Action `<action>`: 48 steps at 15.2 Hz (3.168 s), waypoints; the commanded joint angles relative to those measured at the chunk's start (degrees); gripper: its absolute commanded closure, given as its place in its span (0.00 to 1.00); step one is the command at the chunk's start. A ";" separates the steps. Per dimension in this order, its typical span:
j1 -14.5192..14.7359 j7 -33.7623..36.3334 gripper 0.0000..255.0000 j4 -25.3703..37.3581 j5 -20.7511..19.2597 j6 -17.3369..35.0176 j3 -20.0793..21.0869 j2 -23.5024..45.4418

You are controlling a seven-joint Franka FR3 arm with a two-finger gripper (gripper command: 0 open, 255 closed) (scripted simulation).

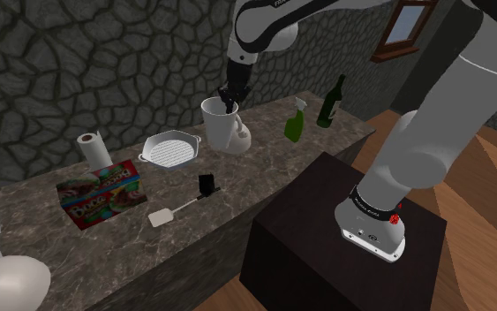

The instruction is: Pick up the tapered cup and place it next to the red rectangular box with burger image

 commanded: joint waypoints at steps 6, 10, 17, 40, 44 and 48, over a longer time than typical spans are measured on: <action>3.47 7.85 1.00 13.54 -1.18 -1.27 3.40 11.16; 5.60 12.08 1.00 22.71 -2.53 -3.16 4.58 17.93; 7.77 15.44 1.00 31.30 -3.84 -3.77 5.24 25.53; 7.96 13.67 1.00 26.96 -3.37 10.05 5.33 35.09; 7.99 13.37 1.00 26.90 -3.30 12.20 5.35 37.20; 8.02 13.07 1.00 27.04 -3.25 14.27 5.37 39.42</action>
